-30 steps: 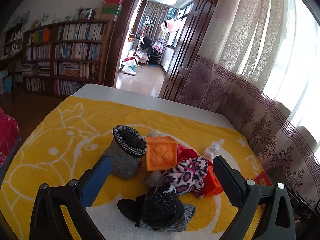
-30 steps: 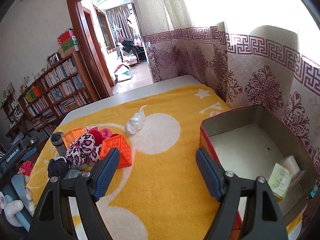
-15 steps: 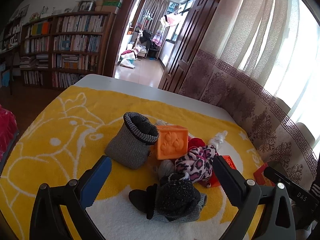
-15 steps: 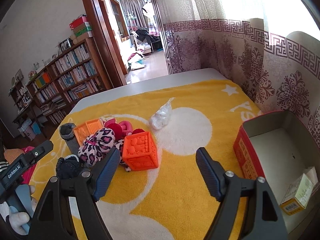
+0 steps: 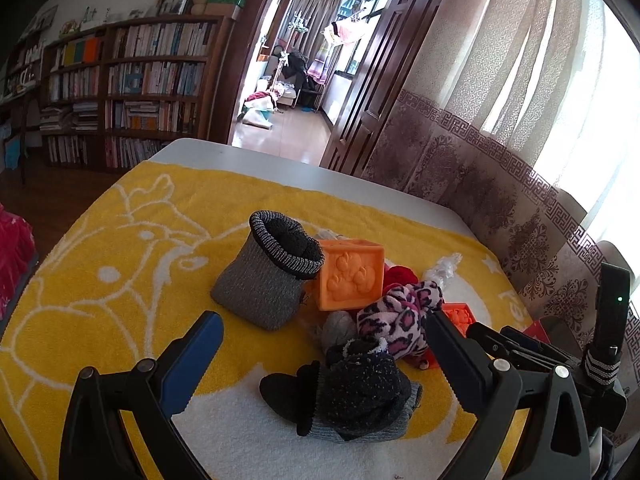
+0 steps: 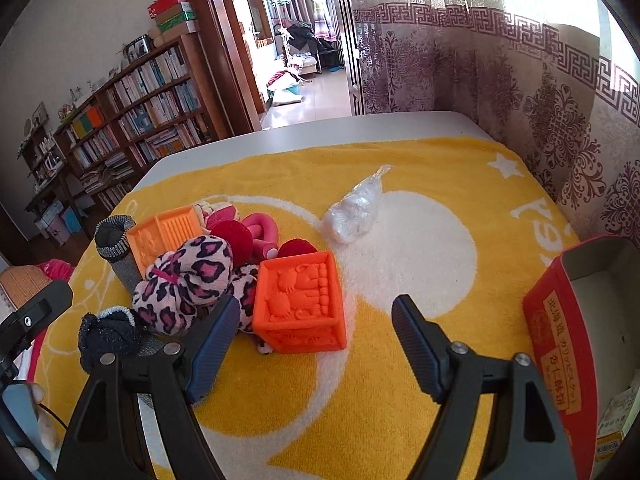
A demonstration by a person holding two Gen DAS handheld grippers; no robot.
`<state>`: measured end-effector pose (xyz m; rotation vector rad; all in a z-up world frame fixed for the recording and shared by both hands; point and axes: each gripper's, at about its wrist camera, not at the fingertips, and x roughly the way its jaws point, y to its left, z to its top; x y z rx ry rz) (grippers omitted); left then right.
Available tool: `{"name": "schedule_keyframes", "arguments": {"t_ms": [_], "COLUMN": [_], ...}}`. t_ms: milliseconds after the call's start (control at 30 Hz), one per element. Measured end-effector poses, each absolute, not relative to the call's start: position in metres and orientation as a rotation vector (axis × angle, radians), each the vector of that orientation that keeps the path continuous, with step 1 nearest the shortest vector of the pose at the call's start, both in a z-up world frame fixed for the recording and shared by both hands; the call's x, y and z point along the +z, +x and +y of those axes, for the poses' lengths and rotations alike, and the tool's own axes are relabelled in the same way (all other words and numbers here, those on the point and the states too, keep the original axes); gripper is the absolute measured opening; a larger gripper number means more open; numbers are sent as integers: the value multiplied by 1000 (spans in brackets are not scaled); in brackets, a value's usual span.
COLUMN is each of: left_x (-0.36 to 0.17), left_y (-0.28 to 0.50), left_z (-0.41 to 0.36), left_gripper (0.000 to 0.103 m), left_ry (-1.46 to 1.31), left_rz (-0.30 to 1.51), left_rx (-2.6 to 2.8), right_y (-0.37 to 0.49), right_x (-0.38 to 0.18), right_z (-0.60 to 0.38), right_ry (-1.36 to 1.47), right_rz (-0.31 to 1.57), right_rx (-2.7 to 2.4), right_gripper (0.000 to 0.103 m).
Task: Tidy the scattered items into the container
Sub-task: 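Move both grippers back toward the pile of items on the blanket, then grasp the orange rubber cube with the right gripper while the left gripper grasps the black knit hat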
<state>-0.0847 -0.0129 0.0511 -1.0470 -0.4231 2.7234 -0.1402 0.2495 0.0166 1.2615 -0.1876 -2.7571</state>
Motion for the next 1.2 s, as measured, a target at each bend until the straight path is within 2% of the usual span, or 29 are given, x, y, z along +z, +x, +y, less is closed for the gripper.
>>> {"name": "schedule_keyframes", "arguments": {"t_ms": [300,533,567,667,700,833,1000,1200], "left_x": [47,44,43,40,40,39,41,43], "left_y": [-87,-89,-89,-89,-90,-90,-88,-80], "left_z": [-8,-6,-6,-6,-6,-8,-3,25], "left_gripper": [102,102,102,102,102,102,102,102], "left_ry": [-1067,-1088,-1090,-1099,-1102,-1094,-1063,-1030], "left_rz": [-392,-385,-381,-379,-383,-407,-389,-218], "left_rx": [2715,2719,2719,2717,2715,2701,2678,2656], "right_y": [-160,-160,-161,-160,-160,-154,-148,-147], "right_x": [-9,-15,-16,-16,-16,-15,-13,-16], "right_z": [235,241,242,242,241,243,259,263], "right_ry": [1310,1282,1286,1296,1303,1318,1335,1352], "right_rz": [-93,-111,-120,-132,-113,-46,-102,-111], "right_rx": [-2729,-2738,-2734,-2706,-2710,-2776,-2815,-2807], "right_gripper": [81,81,80,67,57,57,57,57]}}
